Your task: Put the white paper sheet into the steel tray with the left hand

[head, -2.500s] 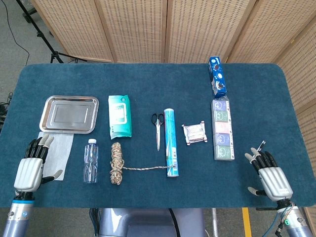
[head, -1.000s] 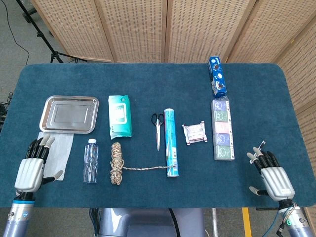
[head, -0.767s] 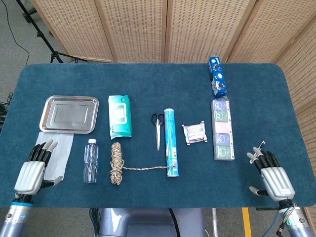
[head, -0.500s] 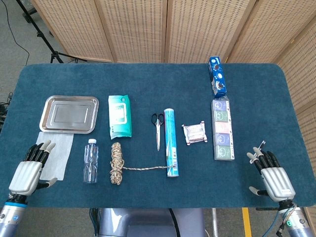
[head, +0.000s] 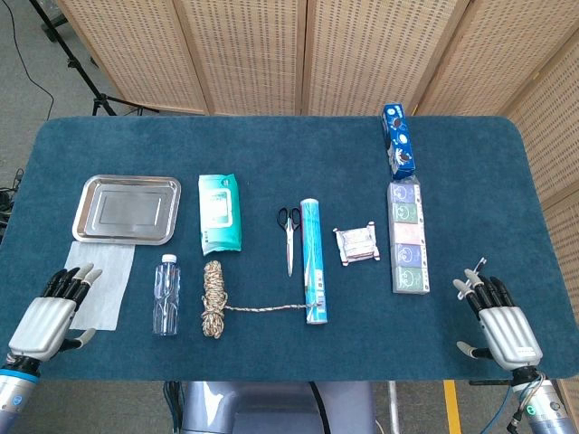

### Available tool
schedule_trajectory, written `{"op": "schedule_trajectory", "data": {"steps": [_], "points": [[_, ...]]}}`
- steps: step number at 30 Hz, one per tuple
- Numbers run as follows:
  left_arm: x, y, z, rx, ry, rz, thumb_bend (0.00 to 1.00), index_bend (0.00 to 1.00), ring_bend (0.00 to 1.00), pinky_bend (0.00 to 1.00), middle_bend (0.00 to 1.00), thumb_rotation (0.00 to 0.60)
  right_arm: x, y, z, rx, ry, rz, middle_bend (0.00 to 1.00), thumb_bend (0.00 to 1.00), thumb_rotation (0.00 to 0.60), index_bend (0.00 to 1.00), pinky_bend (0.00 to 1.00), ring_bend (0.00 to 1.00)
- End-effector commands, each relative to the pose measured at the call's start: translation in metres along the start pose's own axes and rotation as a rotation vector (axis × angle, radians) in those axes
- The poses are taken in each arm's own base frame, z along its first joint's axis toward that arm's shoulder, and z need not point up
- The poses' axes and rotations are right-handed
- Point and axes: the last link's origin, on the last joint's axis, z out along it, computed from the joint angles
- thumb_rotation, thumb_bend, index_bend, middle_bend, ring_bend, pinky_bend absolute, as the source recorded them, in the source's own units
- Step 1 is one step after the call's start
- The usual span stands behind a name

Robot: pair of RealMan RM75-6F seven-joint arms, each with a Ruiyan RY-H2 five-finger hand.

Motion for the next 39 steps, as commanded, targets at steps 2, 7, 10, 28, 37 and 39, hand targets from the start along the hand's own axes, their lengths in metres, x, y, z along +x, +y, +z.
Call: {"op": "schedule_trajectory", "data": {"steps": [2,7,10,28,37,39], "points": [[-0.004,-0.003,-0.001,0.008,-0.020,0.002,0.24,0.04,0.00,0.00,0.00,0.600,0.000,0.000,0.000,-0.002,0.001,0.002,0.00,0.00,0.600,0.11,0.00,0.00],[-0.009,-0.005,-0.001,0.013,-0.043,-0.005,0.27,0.20,0.00,0.00,0.00,0.600,0.001,0.001,0.000,0.001,0.006,0.005,0.00,0.00,0.600,0.11,0.00,0.00],[-0.010,-0.005,-0.001,0.011,-0.050,-0.003,0.31,0.31,0.00,0.00,0.00,0.600,0.001,0.001,0.000,0.001,0.008,0.007,0.00,0.00,0.600,0.11,0.00,0.00],[-0.026,-0.012,-0.005,0.028,-0.129,0.059,0.37,0.39,0.00,0.00,0.00,0.600,0.003,0.002,0.000,0.003,0.024,0.015,0.00,0.00,0.600,0.11,0.00,0.00],[-0.038,-0.014,-0.007,0.036,-0.150,0.082,0.39,0.39,0.00,0.00,0.00,0.600,0.004,0.002,0.000,0.004,0.029,0.016,0.00,0.00,0.600,0.11,0.00,0.00],[-0.040,-0.015,-0.007,0.041,-0.147,0.091,0.40,0.39,0.00,0.00,0.00,0.600,0.004,0.002,0.000,0.003,0.030,0.016,0.00,0.00,0.600,0.11,0.00,0.00]]}}
